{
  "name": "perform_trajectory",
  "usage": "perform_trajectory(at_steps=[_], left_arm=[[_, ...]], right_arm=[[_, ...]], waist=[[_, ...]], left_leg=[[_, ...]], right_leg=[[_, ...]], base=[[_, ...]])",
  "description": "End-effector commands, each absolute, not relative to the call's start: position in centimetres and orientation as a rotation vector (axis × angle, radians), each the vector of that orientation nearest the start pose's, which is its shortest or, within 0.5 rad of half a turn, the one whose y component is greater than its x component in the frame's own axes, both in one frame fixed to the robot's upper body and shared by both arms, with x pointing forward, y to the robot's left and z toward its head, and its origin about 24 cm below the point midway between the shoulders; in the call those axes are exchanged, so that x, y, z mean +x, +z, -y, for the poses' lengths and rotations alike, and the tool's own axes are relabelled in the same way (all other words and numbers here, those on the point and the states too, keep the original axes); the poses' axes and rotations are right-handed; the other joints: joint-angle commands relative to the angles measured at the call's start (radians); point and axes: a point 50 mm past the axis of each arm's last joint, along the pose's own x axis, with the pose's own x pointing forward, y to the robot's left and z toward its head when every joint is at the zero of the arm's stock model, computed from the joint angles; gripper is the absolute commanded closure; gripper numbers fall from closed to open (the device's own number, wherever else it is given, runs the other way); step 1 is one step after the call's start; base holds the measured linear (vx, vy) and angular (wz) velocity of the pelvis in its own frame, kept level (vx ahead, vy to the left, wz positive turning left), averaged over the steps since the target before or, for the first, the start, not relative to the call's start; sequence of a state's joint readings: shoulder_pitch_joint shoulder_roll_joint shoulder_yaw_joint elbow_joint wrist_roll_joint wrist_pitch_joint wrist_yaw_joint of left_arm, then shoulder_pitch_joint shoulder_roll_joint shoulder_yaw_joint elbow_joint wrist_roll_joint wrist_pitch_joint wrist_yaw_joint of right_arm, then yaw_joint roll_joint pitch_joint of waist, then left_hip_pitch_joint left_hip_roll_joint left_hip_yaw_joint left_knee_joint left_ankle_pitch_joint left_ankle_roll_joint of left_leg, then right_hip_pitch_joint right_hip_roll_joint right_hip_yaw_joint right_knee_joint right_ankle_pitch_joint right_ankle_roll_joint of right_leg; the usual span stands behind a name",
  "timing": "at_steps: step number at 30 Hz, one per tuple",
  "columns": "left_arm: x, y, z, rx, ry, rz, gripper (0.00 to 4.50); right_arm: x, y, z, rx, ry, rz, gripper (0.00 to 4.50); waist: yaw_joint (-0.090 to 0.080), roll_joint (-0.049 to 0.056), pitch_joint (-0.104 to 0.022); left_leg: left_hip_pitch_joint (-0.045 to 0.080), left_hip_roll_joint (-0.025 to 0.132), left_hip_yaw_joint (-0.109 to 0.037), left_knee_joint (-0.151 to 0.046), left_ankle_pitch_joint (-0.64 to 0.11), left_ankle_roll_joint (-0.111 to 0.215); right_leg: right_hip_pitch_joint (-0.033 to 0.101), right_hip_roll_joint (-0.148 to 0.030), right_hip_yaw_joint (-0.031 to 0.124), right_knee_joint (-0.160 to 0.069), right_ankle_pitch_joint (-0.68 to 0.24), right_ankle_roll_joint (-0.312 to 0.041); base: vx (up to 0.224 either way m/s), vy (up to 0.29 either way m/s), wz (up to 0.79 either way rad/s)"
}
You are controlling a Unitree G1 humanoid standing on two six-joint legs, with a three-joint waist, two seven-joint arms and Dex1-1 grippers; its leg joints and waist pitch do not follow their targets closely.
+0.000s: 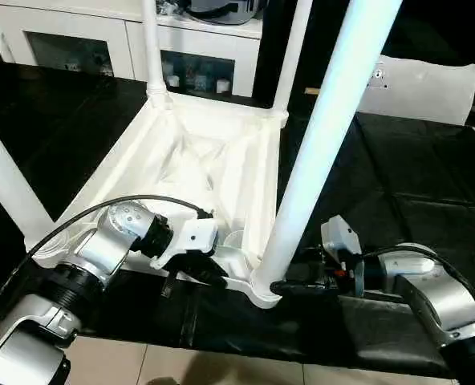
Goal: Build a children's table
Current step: Rotate leg to tighten
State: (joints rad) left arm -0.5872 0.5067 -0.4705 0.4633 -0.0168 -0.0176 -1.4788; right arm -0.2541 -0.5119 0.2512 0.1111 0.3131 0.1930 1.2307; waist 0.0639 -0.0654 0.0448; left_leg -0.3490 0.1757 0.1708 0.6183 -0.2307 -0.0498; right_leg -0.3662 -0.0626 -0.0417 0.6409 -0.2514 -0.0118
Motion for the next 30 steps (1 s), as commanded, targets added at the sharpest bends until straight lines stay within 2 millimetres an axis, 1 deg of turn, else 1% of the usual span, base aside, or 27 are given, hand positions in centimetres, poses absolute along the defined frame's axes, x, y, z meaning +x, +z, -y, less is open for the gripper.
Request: perform_trajectory(at_steps=[1, 2, 3, 4, 5, 6, 9, 10, 12, 13, 14, 18, 21, 22, 23, 24, 25, 26, 27, 28, 29, 30], left_arm=[[28.3, 5.1, -12.6, 0.647, -1.813, -0.543, 4.5], [28.4, 5.1, -12.7, 0.649, -1.813, -0.544, 4.5], [28.4, 5.1, -12.7, 0.65, -1.813, -0.545, 4.5], [28.4, 5.1, -12.7, 0.65, -1.812, -0.545, 4.5], [28.5, 5.1, -12.7, 0.65, -1.81, -0.546, 4.5], [28.5, 5.1, -12.7, 0.65, -1.81, -0.546, 4.5], [28.5, 5.1, -12.8, 0.651, -1.809, -0.55, 4.5], [28.5, 5.1, -12.9, 0.65, -1.809, -0.551, 4.5], [28.5, 5.1, -12.9, 0.649, -1.808, -0.552, 4.5], [28.5, 5.1, -12.9, 0.647, -1.808, -0.553, 4.5], [28.5, 5.1, -12.9, 0.646, -1.808, -0.554, 4.5], [28.6, 5.1, -12.9, 0.636, -1.806, -0.554, 4.5], [28.5, 5.1, -12.8, 0.59, -1.793, -0.551, 4.5], [28.5, 5.1, -12.8, 0.59, -1.793, -0.551, 4.5], [28.4, 5.2, -12.7, 0.559, -1.779, -0.547, 4.5], [28.4, 5.2, -12.6, 0.531, -1.766, -0.542, 4.5], [28.5, 5.3, -12.4, 0.516, -1.754, -0.533, 4.5], [28.6, 5.5, -12.0, 0.491, -1.725, -0.52, 4.5], [28.8, 5.6, -11.6, 0.463, -1.686, -0.509, 4.5], [28.8, 5.6, -11.6, 0.463, -1.686, -0.509, 4.5], [29.2, 5.7, -10.4, 0.396, -1.592, -0.476, 4.5], [29.5, 5.7, -9.8, 0.362, -1.546, -0.461, 4.5]], right_arm=[[25.8, 5.9, 15.0, -0.164, 1.402, -0.288, 1.24], [25.9, 5.9, 14.9, -0.153, 1.407, -0.288, 1.24], [25.9, 5.9, 14.9, -0.145, 1.412, -0.289, 1.62], [25.9, 6.0, 14.8, -0.131, 1.417, -0.29, 1.71], [25.8, 6.0, 14.8, -0.113, 1.427, -0.294, 1.71], [25.8, 6.0, 14.8, -0.113, 1.427, -0.294, 1.64], [25.8, 6.0, 14.7, -0.098, 1.445, -0.304, 2.09], [25.7, 6.0, 14.6, -0.09, 1.452, -0.311, 2.09], [25.8, 5.9, 14.6, -0.085, 1.455, -0.316, 2.31], [25.7, 5.9, 14.6, -0.08, 1.459, -0.32, 2.31], [25.7, 5.9, 14.6, -0.077, 1.461, -0.324, 2.48], [25.6, 5.8, 14.6, -0.068, 1.464, -0.333, 2.56], [25.3, 5.7, 14.4, -0.027, 1.451, -0.336, 2.57], [25.3, 5.7, 14.4, -0.027, 1.451, -0.336, 2.58], [25.2, 5.7, 14.2, -0.007, 1.438, -0.337, 2.58], [25.1, 5.7, 14.1, 0.011, 1.424, -0.339, 2.58], [25.1, 5.7, 14.0, 0.024, 1.406, -0.34, 2.58], [25.0, 5.7, 13.9, 0.04, 1.376, -0.34, 2.59], [24.9, 5.7, 13.6, 0.053, 1.339, -0.337, 2.59], [24.9, 5.7, 13.6, 0.053, 1.339, -0.337, 2.59], [24.8, 5.2, 12.9, 0.048, 1.242, -0.353, 2.59], [24.8, 4.9, 12.5, 0.039, 1.189, -0.355, 2.59]], waist=[[-0.007, 0.007, -0.05], [-0.006, 0.006, -0.05], [-0.006, 0.006, -0.049], [-0.006, 0.004, -0.051], [-0.005, 0.007, -0.05], [-0.006, 0.006, -0.05], [-0.005, 0.007, -0.049], [-0.005, 0.005, -0.049], [-0.005, 0.006, -0.049], [-0.006, 0.006, -0.049], [-0.005, 0.006, -0.048], [-0.006, 0.007, -0.046], [-0.006, 0.007, -0.046], [-0.006, 0.015, -0.042], [-0.006, 0.013, -0.042], [-0.006, 0.022, -0.038], [-0.008, 0.019, -0.037], [-0.007, 0.02, -0.035], [-0.009, 0.022, -0.033], [-0.009, 0.021, -0.032], [-0.011, 0.023, -0.026], [-0.016, 0.028, -0.015]], left_leg=[[0.01, 0.066, -0.015, -0.079, -0.031, 0.06], [0.011, 0.066, -0.014, -0.079, -0.037, 0.058], [0.01, 0.066, -0.014, -0.08, -0.039, 0.057], [0.01, 0.067, -0.014, -0.079, -0.037, 0.059], [0.01, 0.067, -0.015, -0.08, -0.036, 0.062], [0.01, 0.067, -0.014, -0.08, -0.038, 0.062], [0.009, 0.067, -0.015, -0.08, -0.038, 0.063], [0.009, 0.067, -0.015, -0.081, -0.039, 0.062], [0.01, 0.067, -0.015, -0.081, -0.045, 0.058], [0.01, 0.067, -0.015, -0.081, -0.044, 0.057], [0.01, 0.068, -0.015, -0.081, -0.046, 0.057], [0.009, 0.068, -0.015, -0.083, -0.05, 0.053], [0.01, 0.068, -0.015, -0.084, -0.059, 0.05], [0.01, 0.068, -0.016, -0.086, -0.065, 0.046], [0.01, 0.069, -0.016, -0.087, -0.07, 0.041], [0.009, 0.068, -0.017, -0.088, -0.071, 0.038], [0.01, 0.068, -0.017, -0.088, -0.079, 0.037], [0.011, 0.07, -0.017, -0.089, -0.081, 0.035], [0.009, 0.068, -0.018, -0.09, -0.086, 0.035], [0.009, 0.069, -0.017, -0.091, -0.091, 0.032], [0.007, 0.07, -0.016, -0.096, -0.116, 0.018], [0.007, 0.068, -0.018, -0.1, -0.166, 0.0]], right_leg=[[0.037, -0.09, 0.05, -0.062, 0.08, -0.295], [0.037, -0.09, 0.051, -0.063, 0.074, -0.296], [0.037, -0.09, 0.051, -0.063, 0.073, -0.295], [0.038, -0.09, 0.051, -0.063, 0.077, -0.294], [0.037, -0.09, 0.051, -0.062, 0.081, -0.294], [0.036, -0.09, 0.051, -0.062, 0.081, -0.294], [0.037, -0.091, 0.051, -0.063, 0.083, -0.295], [0.037, -0.091, 0.051, -0.063, 0.08, -0.294], [0.037, -0.091, 0.051, -0.064, 0.068, -0.292], [0.037, -0.091, 0.051, -0.063, 0.07, -0.292], [0.036, -0.091, 0.051, -0.064, 0.067, -0.291], [0.035, -0.091, 0.051, -0.065, 0.063, -0.289], [0.035, -0.092, 0.051, -0.067, 0.05, -0.288], [0.033, -0.09, 0.051, -0.068, 0.052, -0.288], [0.034, -0.09, 0.052, -0.067, 0.058, -0.29], [0.033, -0.091, 0.052, -0.066, 0.063, -0.293], [0.033, -0.09, 0.052, -0.068, 0.059, -0.292], [0.032, -0.09, 0.054, -0.069, 0.058, -0.291], [0.032, -0.091, 0.053, -0.069, 0.048, -0.291], [0.033, -0.091, 0.054, -0.072, 0.037, -0.288], [0.032, -0.091, 0.055, -0.079, -0.028, -0.275], [0.026, -0.09, 0.056, -0.089, -0.108, -0.267]], base=[[0.0, 0.0, 0.0], [0.0, 0.0, 0.0], [0.0, 0.0, 0.0], [0.0, 0.0, 0.0], [0.0, 0.0, 0.0], [0.0, 0.0, 0.0], [0.0, 0.0, 0.0], [0.0, 0.0, 0.0], [0.0, 0.0, 0.0], [0.0, 0.0, 0.0], [0.0, 0.0, 0.0], [0.0, 0.0, 0.0], [0.0, 0.0, 0.0], [0.0, 0.0, 0.0], [0.0, 0.0, 0.0], [0.0, 0.0, 0.0], [0.0, 0.0, 0.0], [0.0, 0.0, 0.0], [0.0, 0.0, 0.0], [0.0, 0.0, 0.0], [0.0, 0.0, 0.0], [0.0, 0.0, 0.0]])
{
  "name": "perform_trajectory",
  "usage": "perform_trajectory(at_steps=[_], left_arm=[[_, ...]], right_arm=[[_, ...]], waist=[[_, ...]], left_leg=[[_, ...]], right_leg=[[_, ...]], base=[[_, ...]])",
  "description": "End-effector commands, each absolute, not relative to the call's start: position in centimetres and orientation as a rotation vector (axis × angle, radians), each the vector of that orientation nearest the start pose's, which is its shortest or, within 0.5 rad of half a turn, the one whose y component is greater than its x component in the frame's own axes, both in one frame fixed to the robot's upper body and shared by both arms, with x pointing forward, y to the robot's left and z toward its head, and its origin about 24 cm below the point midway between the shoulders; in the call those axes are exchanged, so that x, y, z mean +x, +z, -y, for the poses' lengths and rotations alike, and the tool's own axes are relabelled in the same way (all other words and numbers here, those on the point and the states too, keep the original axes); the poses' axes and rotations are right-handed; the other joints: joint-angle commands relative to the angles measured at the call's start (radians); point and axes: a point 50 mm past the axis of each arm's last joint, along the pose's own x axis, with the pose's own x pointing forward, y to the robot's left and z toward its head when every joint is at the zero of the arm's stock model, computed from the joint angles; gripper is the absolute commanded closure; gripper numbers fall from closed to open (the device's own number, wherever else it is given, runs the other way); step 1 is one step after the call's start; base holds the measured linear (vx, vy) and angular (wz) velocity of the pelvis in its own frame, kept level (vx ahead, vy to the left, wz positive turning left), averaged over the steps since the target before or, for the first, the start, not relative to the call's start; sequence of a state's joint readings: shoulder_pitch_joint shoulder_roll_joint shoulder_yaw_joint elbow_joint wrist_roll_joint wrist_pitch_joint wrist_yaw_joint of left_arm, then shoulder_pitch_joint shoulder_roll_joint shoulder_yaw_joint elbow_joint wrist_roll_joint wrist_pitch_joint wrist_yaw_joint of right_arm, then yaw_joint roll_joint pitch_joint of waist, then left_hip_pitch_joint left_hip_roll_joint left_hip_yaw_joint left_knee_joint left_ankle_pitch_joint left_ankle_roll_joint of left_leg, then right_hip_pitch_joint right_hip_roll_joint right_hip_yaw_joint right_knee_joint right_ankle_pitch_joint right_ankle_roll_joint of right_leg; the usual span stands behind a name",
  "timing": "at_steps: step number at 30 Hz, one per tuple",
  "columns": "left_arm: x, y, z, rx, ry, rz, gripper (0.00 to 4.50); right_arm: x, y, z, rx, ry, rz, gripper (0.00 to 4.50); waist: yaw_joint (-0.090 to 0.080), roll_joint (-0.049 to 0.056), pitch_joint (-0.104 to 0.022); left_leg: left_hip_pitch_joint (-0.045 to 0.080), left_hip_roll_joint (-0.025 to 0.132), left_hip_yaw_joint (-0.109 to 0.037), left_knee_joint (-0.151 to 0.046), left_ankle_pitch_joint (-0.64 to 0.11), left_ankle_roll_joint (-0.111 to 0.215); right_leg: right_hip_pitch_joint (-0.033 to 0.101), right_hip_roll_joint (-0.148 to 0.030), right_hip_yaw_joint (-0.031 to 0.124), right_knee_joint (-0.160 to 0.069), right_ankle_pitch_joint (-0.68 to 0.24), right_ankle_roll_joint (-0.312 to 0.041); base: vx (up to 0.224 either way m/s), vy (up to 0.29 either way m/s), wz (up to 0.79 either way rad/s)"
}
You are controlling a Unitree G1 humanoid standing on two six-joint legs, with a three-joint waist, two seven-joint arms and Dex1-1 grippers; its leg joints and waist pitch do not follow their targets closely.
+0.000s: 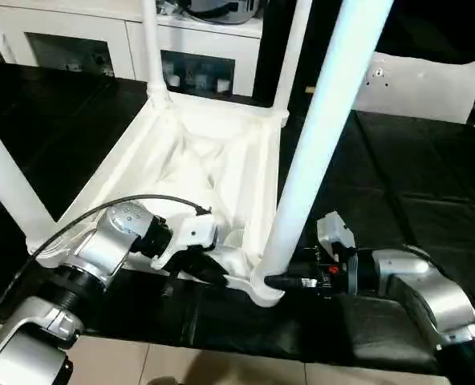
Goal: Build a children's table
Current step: Rotate leg to tighten
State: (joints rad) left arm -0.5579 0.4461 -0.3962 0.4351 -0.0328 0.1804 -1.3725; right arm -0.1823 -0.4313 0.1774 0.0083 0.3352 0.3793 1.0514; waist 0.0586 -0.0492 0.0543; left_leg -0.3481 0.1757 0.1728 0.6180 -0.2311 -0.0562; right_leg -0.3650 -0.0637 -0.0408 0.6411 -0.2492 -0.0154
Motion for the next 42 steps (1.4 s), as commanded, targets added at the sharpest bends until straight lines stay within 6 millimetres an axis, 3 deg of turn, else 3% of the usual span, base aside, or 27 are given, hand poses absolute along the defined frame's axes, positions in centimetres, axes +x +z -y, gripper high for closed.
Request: perform_trajectory(at_steps=[1, 2, 4, 5, 6, 7, 8, 11, 13, 15, 16, 17, 18, 20, 22, 23, 25, 28, 29, 32, 35, 38, 42], left_arm=[[29.5, 5.8, -9.4, 0.351, -1.527, -0.455, 4.5], [29.8, 5.9, -8.3, 0.329, -1.459, -0.442, 4.5], [30.1, 6.0, -7.3, 0.313, -1.395, -0.43, 4.5], [30.3, 6.1, -6.5, 0.284, -1.35, -0.424, 4.5], [30.5, 6.2, -5.8, 0.262, -1.306, -0.417, 4.5], [30.6, 6.2, -5.7, 0.26, -1.303, -0.417, 4.5], [31.0, 6.3, -4.5, 0.238, -1.224, -0.408, 4.5], [31.5, 6.6, -3.6, 0.224, -1.15, -0.4, 4.5], [31.8, 6.8, -2.9, 0.233, -1.098, -0.392, 4.5], [31.8, 6.8, -2.7, 0.252, -1.096, -0.392, 4.5], [31.8, 6.8, -2.7, 0.256, -1.095, -0.392, 4.5], [31.7, 6.6, -2.9, 0.293, -1.101, -0.392, 4.5], [31.7, 6.5, -3.2, 0.31, -1.116, -0.394, 4.5], [31.6, 6.3, -4.0, 0.324, -1.139, -0.393, 4.5], [31.6, 6.2, -4.6, 0.335, -1.164, -0.39, 4.5], [31.5, 6.1, -5.4, 0.352, -1.205, -0.385, 4.5], [31.4, 6.1, -5.6, 0.36, -1.224, -0.379, 4.5], [30.9, 6.0, -6.9, 0.39, -1.327, -0.374, 4.5], [30.8, 5.9, -7.3, 0.406, -1.356, -0.385, 4.5], [30.3, 5.5, -8.7, 0.466, -1.464, -0.403, 4.5], [30.1, 5.4, -9.3, 0.483, -1.517, -0.412, 4.5], [29.8, 5.5, -10.2, 0.508, -1.625, -0.436, 4.5], [29.3, 5.8, -10.7, 0.567, -1.752, -0.477, 4.5]], right_arm=[[24.8, 4.7, 12.2, 0.04, 1.156, -0.36, 2.59], [25.0, 4.4, 11.3, 0.061, 1.046, -0.372, 2.59], [25.4, 4.4, 10.3, 0.095, 0.957, -0.37, 2.59], [25.6, 4.4, 9.7, 0.128, 0.9, -0.372, 2.59], [25.9, 4.5, 9.0, 0.161, 0.841, -0.37, 2.59], [26.0, 4.5, 8.9, 0.164, 0.836, -0.37, 2.59], [26.6, 4.8, 7.7, 0.215, 0.745, -0.37, 2.59], [27.2, 5.0, 6.8, 0.228, 0.671, -0.372, 2.59], [27.8, 5.6, 5.6, 0.265, 0.652, -0.339, 2.03], [27.9, 5.8, 5.4, 0.26, 0.643, -0.326, 1.87], [27.9, 5.8, 5.5, 0.26, 0.642, -0.323, 1.78], [28.1, 6.1, 5.8, 0.262, 0.621, -0.289, 1.64], [28.1, 6.2, 6.5, 0.257, 0.615, -0.262, 1.51], [28.0, 6.4, 7.8, 0.235, 0.621, -0.228, 1.42], [27.8, 6.4, 8.9, 0.219, 0.629, -0.211, 1.19], [27.6, 6.5, 10.5, 0.192, 0.647, -0.196, 1.19], [27.5, 6.5, 11.0, 0.18, 0.65, -0.192, 1.07], [27.0, 6.9, 13.3, 0.146, 0.701, -0.168, 0.78], [26.7, 7.0, 13.9, 0.138, 0.725, -0.161, 0.72], [26.1, 7.4, 15.4, 0.087, 0.825, -0.159, 0.5], [25.7, 7.6, 16.0, 0.056, 0.892, -0.168, 0.12], [25.2, 7.8, 16.8, -0.005, 1.037, -0.209, 0.05], [25.0, 8.1, 17.0, -0.033, 1.217, -0.248, 0.05]], waist=[[-0.012, 0.008, -0.027], [-0.018, 0.015, -0.016], [-0.027, 0.011, -0.016], [-0.04, 0.013, -0.014], [-0.043, 0.012, -0.015], [-0.048, 0.014, -0.014], [-0.052, 0.015, -0.017], [-0.059, 0.017, -0.02], [-0.061, 0.019, -0.025], [-0.059, 0.021, -0.029], [-0.059, 0.021, -0.029], [-0.058, 0.021, -0.034], [-0.056, 0.024, -0.037], [-0.054, 0.026, -0.036], [-0.052, 0.025, -0.036], [-0.051, 0.02, -0.038], [-0.05, 0.022, -0.038], [-0.05, 0.019, -0.043], [-0.049, 0.019, -0.046], [-0.048, 0.021, -0.047], [-0.039, 0.021, -0.046], [-0.029, 0.024, -0.045], [-0.023, 0.015, -0.045]], left_leg=[[0.005, 0.066, -0.023, -0.101, -0.184, -0.001], [0.005, 0.065, -0.023, -0.107, -0.231, -0.02], [0.003, 0.062, -0.029, -0.108, -0.25, -0.032], [-0.005, 0.059, -0.035, -0.11, -0.246, -0.036], [-0.001, 0.058, -0.034, -0.108, -0.246, -0.031], [0.004, 0.057, -0.031, -0.107, -0.242, -0.023], [0.001, 0.054, -0.03, -0.108, -0.208, -0.012], [-0.003, 0.053, -0.028, -0.109, -0.169, -0.006], [-0.006, 0.053, -0.024, -0.106, -0.123, 0.009], [-0.008, 0.052, -0.023, -0.103, -0.07, 0.032], [-0.008, 0.052, -0.023, -0.103, -0.07, 0.032], [-0.007, 0.053, -0.021, -0.1, -0.016, 0.056], [-0.006, 0.054, -0.02, -0.099, 0.007, 0.069], [-0.006, 0.054, -0.018, -0.098, 0.005, 0.079], [-0.005, 0.055, -0.019, -0.099, -0.012, 0.088], [-0.005, 0.056, -0.018, -0.099, -0.028, 0.093], [-0.005, 0.057, -0.016, -0.099, -0.033, 0.096], [-0.006, 0.057, -0.017, -0.095, -0.003, 0.104], [-0.008, 0.057, -0.016, -0.091, 0.017, 0.121], [-0.007, 0.057, -0.015, -0.088, 0.024, 0.143], [-0.004, 0.062, -0.013, -0.088, 0.009, 0.141], [-0.002, 0.062, -0.013, -0.088, -0.001, 0.138], [-0.003, 0.063, -0.012, -0.087, 0.003, 0.143]], right_leg=[[0.028, -0.09, 0.054, -0.093, -0.16, -0.252], [0.019, -0.087, 0.056, -0.103, -0.251, -0.224], [0.018, -0.091, 0.056, -0.108, -0.329, -0.198], [0.021, -0.092, 0.056, -0.115, -0.397, -0.161], [0.016, -0.092, 0.057, -0.118, -0.402, -0.156], [0.008, -0.089, 0.06, -0.123, -0.396, -0.154], [0.015, -0.089, 0.06, -0.124, -0.359, -0.157], [0.015, -0.082, 0.058, -0.121, -0.297, -0.165], [0.018, -0.081, 0.059, -0.113, -0.197, -0.186], [0.026, -0.08, 0.057, -0.107, -0.1, -0.199], [0.026, -0.08, 0.057, -0.107, -0.1, -0.199], [0.031, -0.08, 0.056, -0.099, 0.006, -0.217], [0.033, -0.08, 0.055, -0.094, 0.054, -0.23], [0.034, -0.081, 0.055, -0.094, 0.077, -0.238], [0.036, -0.081, 0.054, -0.095, 0.075, -0.245], [0.04, -0.083, 0.055, -0.098, 0.045, -0.245], [0.037, -0.083, 0.056, -0.098, 0.031, -0.24], [0.04, -0.082, 0.056, -0.091, 0.076, -0.249], [0.042, -0.082, 0.056, -0.084, 0.131, -0.256], [0.039, -0.081, 0.053, -0.081, 0.152, -0.267], [0.035, -0.082, 0.052, -0.079, 0.132, -0.279], [0.033, -0.083, 0.051, -0.081, 0.105, -0.282], [0.034, -0.086, 0.051, -0.077, 0.111, -0.287]], base=[[0.0, 0.0, 0.0], [0.0, 0.0, 0.0], [0.0, 0.0, 0.0], [0.0, 0.0, 0.0], [0.0, 0.0, 0.0], [0.0, 0.0, 0.0], [0.0, 0.0, 0.0], [0.0, 0.0, 0.0], [0.0, 0.0, 0.0], [0.0, 0.0, 0.0], [0.0, 0.0, 0.0], [0.0, 0.0, 0.0], [0.0, 0.0, 0.0], [0.0, 0.0, 0.0], [0.0, 0.0, 0.0], [0.0, 0.0, 0.0], [0.0, 0.0, 0.0], [0.0, 0.0, 0.0], [0.0, 0.0, 0.0], [0.0, 0.0, 0.0], [0.0, 0.0, 0.0], [0.0, 0.0, 0.0], [0.0, 0.0, 0.0]])
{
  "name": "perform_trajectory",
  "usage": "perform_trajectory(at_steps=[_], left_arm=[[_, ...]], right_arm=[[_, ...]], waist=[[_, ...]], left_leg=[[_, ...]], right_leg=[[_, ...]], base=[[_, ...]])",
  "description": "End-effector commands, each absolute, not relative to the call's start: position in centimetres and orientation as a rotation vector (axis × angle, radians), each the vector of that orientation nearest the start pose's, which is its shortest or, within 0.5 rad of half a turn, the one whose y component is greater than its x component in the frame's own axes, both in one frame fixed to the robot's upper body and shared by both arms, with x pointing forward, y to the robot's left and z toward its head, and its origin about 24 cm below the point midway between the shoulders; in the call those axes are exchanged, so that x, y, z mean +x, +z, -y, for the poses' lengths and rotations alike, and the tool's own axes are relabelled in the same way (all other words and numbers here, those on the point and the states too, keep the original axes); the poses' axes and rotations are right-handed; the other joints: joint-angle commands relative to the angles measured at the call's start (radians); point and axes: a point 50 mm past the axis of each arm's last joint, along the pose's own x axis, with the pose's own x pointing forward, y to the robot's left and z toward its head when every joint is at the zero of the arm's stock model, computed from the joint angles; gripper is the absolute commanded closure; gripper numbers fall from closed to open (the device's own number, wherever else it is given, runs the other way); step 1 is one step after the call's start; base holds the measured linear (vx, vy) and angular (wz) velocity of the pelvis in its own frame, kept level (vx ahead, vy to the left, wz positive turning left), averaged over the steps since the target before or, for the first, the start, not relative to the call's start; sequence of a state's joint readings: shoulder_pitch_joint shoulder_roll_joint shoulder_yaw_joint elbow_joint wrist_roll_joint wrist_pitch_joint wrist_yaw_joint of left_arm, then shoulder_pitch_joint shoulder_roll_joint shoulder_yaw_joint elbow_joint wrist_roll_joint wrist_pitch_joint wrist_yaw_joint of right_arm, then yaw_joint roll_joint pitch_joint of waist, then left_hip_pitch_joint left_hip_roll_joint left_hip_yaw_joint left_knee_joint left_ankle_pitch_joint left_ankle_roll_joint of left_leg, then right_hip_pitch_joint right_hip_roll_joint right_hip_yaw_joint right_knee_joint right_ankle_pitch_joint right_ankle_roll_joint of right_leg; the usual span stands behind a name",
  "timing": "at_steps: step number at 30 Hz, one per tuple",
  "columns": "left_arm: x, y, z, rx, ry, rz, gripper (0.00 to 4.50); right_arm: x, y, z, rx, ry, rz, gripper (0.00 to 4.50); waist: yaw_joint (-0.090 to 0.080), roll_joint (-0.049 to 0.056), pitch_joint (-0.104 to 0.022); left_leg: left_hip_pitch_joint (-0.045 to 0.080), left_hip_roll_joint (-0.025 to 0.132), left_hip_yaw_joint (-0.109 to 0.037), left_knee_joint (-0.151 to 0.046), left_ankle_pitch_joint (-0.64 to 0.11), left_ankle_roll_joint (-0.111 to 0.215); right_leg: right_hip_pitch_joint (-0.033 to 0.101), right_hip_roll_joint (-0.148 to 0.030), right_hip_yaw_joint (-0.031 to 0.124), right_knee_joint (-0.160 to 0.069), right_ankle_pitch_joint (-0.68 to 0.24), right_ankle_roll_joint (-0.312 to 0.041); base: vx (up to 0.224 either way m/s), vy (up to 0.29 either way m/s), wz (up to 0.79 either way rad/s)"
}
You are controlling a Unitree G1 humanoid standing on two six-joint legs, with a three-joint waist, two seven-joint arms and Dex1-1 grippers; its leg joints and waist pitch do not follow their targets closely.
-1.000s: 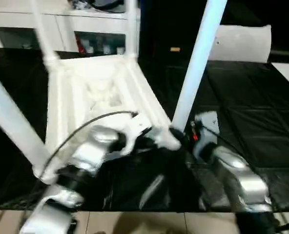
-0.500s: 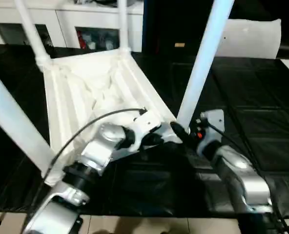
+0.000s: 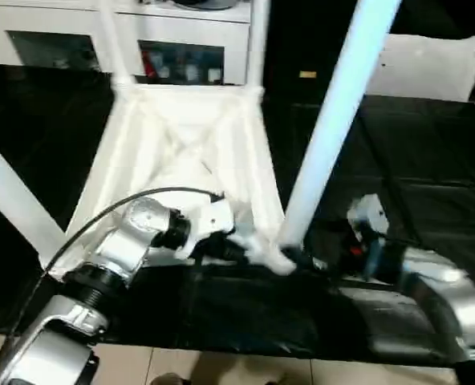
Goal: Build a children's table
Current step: Rotate leg to tighten
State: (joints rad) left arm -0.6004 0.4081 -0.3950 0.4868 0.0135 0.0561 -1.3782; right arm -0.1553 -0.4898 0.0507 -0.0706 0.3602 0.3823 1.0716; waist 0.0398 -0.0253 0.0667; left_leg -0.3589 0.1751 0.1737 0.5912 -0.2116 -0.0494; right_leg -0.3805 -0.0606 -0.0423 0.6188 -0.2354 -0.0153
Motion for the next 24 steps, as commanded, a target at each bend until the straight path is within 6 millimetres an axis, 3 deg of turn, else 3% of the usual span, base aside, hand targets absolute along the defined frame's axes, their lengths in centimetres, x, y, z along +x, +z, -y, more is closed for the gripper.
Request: perform_trajectory(at_steps=[1, 3, 4, 6, 12, 16, 17, 24], left_arm=[[29.24, 5.87, -10.79, 0.577, -1.773, -0.479, 4.5], [29.19, 6.06, -10.73, 0.591, -1.809, -0.478, 4.5], [29.19, 6.06, -10.73, 0.591, -1.809, -0.478, 4.5], [29.19, 6.2, -10.63, 0.612, -1.849, -0.477, 4.5], [29.13, 6.32, -10.45, 0.64, -1.896, -0.48, 4.5], [29.16, 6.38, -10.33, 0.643, -1.903, -0.477, 4.5], [29.17, 6.37, -10.34, 0.643, -1.902, -0.477, 4.5], [29.29, 6.29, -10.44, 0.648, -1.904, -0.479, 4.5]], right_arm=[[24.95, 8.05, 17.07, -0.033, 1.248, -0.26, 0.05], [24.99, 7.91, 17.15, -0.045, 1.295, -0.291, 0.38], [24.99, 7.91, 17.15, -0.045, 1.295, -0.291, 0.41], [25.05, 7.76, 17.21, -0.064, 1.351, -0.327, 0.61], [25.47, 7.66, 17.21, -0.097, 1.416, -0.348, 1.04], [25.57, 7.63, 17.07, -0.096, 1.437, -0.349, 1.27], [25.54, 7.6, 17.01, -0.095, 1.444, -0.351, 1.57], [25.44, 7.37, 16.82, -0.093, 1.472, -0.36, 2.07]], waist=[[-0.002, -0.009, -0.057], [0.002, -0.009, -0.058], [0.002, -0.017, -0.058], [0.009, -0.014, -0.06], [0.018, -0.022, -0.059], [0.018, -0.023, -0.058], [0.018, -0.022, -0.058], [0.02, -0.021, -0.059]], left_leg=[[0.007, 0.063, -0.012, -0.059, -0.021, 0.137], [0.01, 0.064, -0.013, -0.059, -0.013, 0.137], [0.01, 0.064, -0.012, -0.059, -0.008, 0.141], [0.01, 0.063, -0.012, -0.056, 0.009, 0.144], [0.008, 0.066, -0.011, -0.054, 0.005, 0.139], [0.009, 0.066, -0.011, -0.054, -0.013, 0.127], [0.008, 0.066, -0.012, -0.055, -0.011, 0.127], [0.008, 0.065, -0.011, -0.053, -0.003, 0.132]], right_leg=[[0.049, -0.09, 0.052, -0.056, 0.086, -0.289], [0.049, -0.089, 0.051, -0.054, 0.084, -0.291], [0.049, -0.088, 0.051, -0.054, 0.085, -0.293], [0.048, -0.089, 0.05, -0.05, 0.097, -0.3], [0.047, -0.092, 0.049, -0.047, 0.093, -0.303], [0.047, -0.091, 0.049, -0.049, 0.063, -0.301], [0.047, -0.091, 0.049, -0.048, 0.063, -0.301], [0.047, -0.09, 0.048, -0.046, 0.079, -0.306]], base=[[0.0, 0.0, 0.0], [0.0, 0.0, 0.0], [0.0, 0.0, 0.0], [0.0, 0.0, 0.0], [0.0, 0.0, 0.0], [0.0, 0.0, 0.0], [0.0, 0.0, 0.0], [0.0, 0.0, 0.0]])
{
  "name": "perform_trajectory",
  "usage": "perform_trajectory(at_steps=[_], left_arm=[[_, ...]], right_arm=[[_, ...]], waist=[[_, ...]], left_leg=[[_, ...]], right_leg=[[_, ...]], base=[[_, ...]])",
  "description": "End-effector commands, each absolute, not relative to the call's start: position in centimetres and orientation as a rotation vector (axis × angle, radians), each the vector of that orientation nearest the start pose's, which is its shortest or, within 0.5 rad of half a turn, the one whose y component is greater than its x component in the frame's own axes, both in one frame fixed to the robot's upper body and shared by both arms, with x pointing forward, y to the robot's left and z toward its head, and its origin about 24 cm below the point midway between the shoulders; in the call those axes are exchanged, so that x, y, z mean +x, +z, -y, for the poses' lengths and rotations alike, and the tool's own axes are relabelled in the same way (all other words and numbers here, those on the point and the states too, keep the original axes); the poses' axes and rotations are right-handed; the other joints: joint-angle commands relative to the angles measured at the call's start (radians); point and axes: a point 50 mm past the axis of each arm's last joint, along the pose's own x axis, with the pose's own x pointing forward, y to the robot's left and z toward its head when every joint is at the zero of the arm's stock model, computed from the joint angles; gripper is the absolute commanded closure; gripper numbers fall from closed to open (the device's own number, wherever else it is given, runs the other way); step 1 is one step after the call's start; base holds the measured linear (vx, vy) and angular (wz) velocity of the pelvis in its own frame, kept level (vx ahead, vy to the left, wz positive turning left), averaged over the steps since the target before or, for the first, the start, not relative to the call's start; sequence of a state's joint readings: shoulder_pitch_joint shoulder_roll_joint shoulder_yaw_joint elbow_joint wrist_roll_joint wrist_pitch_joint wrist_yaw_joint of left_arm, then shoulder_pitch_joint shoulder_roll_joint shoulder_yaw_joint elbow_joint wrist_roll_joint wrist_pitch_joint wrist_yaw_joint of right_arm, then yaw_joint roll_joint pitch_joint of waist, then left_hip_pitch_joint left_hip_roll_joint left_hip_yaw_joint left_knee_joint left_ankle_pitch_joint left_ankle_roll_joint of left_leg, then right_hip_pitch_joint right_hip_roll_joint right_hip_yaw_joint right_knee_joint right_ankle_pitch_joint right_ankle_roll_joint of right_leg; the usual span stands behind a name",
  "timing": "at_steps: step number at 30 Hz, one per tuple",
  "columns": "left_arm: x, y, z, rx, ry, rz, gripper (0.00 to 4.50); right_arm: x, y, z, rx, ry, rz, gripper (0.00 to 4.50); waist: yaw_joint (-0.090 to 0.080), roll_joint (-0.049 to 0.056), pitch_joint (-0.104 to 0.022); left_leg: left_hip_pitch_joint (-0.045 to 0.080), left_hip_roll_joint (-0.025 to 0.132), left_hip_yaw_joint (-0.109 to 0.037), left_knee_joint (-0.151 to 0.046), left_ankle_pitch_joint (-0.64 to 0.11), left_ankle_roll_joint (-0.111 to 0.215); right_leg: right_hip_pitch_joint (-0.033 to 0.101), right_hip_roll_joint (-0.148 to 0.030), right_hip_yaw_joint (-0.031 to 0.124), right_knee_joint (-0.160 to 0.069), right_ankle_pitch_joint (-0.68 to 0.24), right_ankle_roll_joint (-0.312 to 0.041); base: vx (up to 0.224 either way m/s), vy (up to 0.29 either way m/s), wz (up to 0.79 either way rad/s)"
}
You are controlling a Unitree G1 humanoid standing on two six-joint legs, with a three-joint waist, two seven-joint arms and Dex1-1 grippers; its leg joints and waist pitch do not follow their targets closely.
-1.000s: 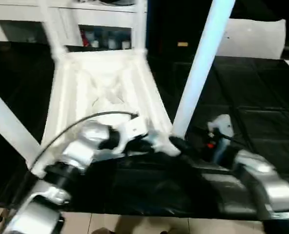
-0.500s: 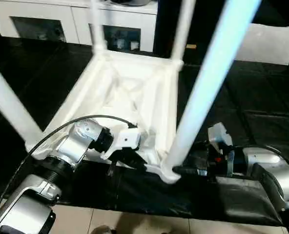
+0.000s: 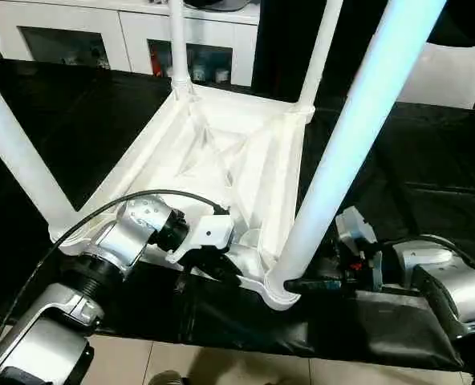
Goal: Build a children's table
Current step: Rotate leg to tighten
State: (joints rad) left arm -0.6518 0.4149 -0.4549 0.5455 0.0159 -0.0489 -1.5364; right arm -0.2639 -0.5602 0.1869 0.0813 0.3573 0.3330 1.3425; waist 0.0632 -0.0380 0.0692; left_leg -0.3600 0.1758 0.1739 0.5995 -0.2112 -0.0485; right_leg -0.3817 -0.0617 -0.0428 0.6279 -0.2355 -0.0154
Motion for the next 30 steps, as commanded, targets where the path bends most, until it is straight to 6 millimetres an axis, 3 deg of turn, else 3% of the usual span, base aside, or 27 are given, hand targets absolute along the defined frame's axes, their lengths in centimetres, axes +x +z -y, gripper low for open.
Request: perform_trajectory(at_steps=[1, 5, 12, 14, 16, 18, 20, 21, 22, 23, 24, 27, 30], left_arm=[[29.3, 6.3, -10.5, 0.648, -1.904, -0.48, 4.5], [29.3, 6.2, -10.5, 0.649, -1.902, -0.481, 4.5], [29.5, 6.1, -10.1, 0.573, -1.841, -0.466, 4.5], [29.6, 6.1, -9.6, 0.533, -1.784, -0.451, 4.5], [30.0, 5.9, -8.1, 0.452, -1.65, -0.427, 4.5], [30.0, 5.9, -7.4, 0.409, -1.613, -0.417, 4.5], [30.4, 6.0, -5.8, 0.341, -1.518, -0.409, 4.5], [30.9, 6.3, -4.3, 0.294, -1.409, -0.399, 4.5], [31.2, 6.4, -3.9, 0.283, -1.374, -0.397, 4.5], [31.3, 6.5, -3.5, 0.273, -1.345, -0.397, 4.5], [31.5, 6.6, -3.3, 0.265, -1.322, -0.397, 4.5], [31.9, 6.9, -2.8, 0.242, -1.24, -0.392, 4.5], [32.1, 7.3, -2.2, 0.23, -1.159, -0.373, 4.5]], right_arm=[[25.4, 7.3, 16.8, -0.094, 1.477, -0.361, 2.11], [25.2, 7.2, 16.6, -0.091, 1.49, -0.368, 2.45], [25.0, 7.1, 16.1, -0.034, 1.441, -0.361, 2.54], [25.0, 6.9, 15.7, -0.002, 1.379, -0.346, 2.54], [25.4, 6.0, 14.5, 0.012, 1.195, -0.334, 2.54], [25.4, 5.8, 14.0, 0.021, 1.145, -0.343, 2.54], [25.9, 5.4, 12.6, 0.057, 1.015, -0.37, 2.56], [26.6, 5.5, 11.0, 0.136, 0.893, -0.373, 2.57], [26.8, 5.6, 10.6, 0.146, 0.861, -0.373, 2.57], [27.0, 5.5, 10.2, 0.147, 0.821, -0.375, 2.58], [27.2, 5.5, 9.8, 0.15, 0.79, -0.377, 2.58], [27.5, 5.5, 9.0, 0.168, 0.711, -0.383, 2.59], [28.1, 6.1, 7.3, 0.184, 0.641, -0.352, 2.59]], waist=[[-0.003, -0.009, -0.061], [-0.003, -0.009, -0.061], [-0.003, -0.008, -0.06], [-0.004, -0.007, -0.055], [-0.008, -0.004, -0.046], [-0.018, -0.007, -0.04], [-0.036, -0.005, -0.031], [-0.043, -0.006, -0.033], [-0.055, -0.006, -0.033], [-0.062, -0.008, -0.037], [-0.066, -0.004, -0.036], [-0.072, -0.001, -0.039], [-0.075, 0.004, -0.043]], left_leg=[[0.009, 0.065, -0.011, -0.061, -0.007, 0.13], [0.009, 0.064, -0.011, -0.061, -0.008, 0.128], [0.01, 0.065, -0.011, -0.061, -0.009, 0.126], [0.011, 0.065, -0.012, -0.066, -0.049, 0.107], [0.013, 0.065, -0.013, -0.072, -0.098, 0.075], [0.012, 0.06, -0.017, -0.08, -0.156, 0.034], [0.011, 0.056, -0.025, -0.089, -0.23, -0.011], [0.01, 0.056, -0.028, -0.088, -0.245, -0.02], [0.01, 0.053, -0.033, -0.091, -0.271, -0.037], [0.007, 0.05, -0.037, -0.089, -0.27, -0.033], [0.004, 0.05, -0.037, -0.09, -0.259, -0.032], [0.01, 0.049, -0.028, -0.088, -0.227, -0.003], [0.007, 0.052, -0.028, -0.091, -0.2, 0.004]], right_leg=[[0.049, -0.089, 0.049, -0.056, 0.075, -0.304], [0.048, -0.088, 0.049, -0.056, 0.071, -0.303], [0.048, -0.088, 0.05, -0.056, 0.079, -0.307], [0.045, -0.091, 0.051, -0.064, 0.016, -0.299], [0.04, -0.09, 0.051, -0.077, -0.081, -0.28], [0.041, -0.088, 0.05, -0.091, -0.223, -0.242], [0.034, -0.087, 0.048, -0.107, -0.407, -0.185], [0.034, -0.087, 0.048, -0.107, -0.436, -0.172], [0.029, -0.09, 0.045, -0.114, -0.497, -0.149], [0.034, -0.093, 0.044, -0.12, -0.521, -0.126], [0.034, -0.091, 0.046, -0.119, -0.501, -0.123], [0.025, -0.086, 0.053, -0.124, -0.413, -0.139], [0.028, -0.082, 0.053, -0.116, -0.333, -0.163]], base=[[0.0, 0.0, 0.0], [0.0, 0.0, 0.0], [0.0, 0.0, 0.0], [0.0, 0.0, 0.0], [0.0, 0.0, 0.0], [-0.026, 0.002, -0.02], [-0.062, 0.011, -0.06], [-0.066, 0.016, -0.12], [0.0, 0.0, 0.0], [0.0, 0.0, 0.0], [0.0, 0.0, 0.0], [0.0, 0.0, 0.0], [0.0, 0.0, 0.0]])
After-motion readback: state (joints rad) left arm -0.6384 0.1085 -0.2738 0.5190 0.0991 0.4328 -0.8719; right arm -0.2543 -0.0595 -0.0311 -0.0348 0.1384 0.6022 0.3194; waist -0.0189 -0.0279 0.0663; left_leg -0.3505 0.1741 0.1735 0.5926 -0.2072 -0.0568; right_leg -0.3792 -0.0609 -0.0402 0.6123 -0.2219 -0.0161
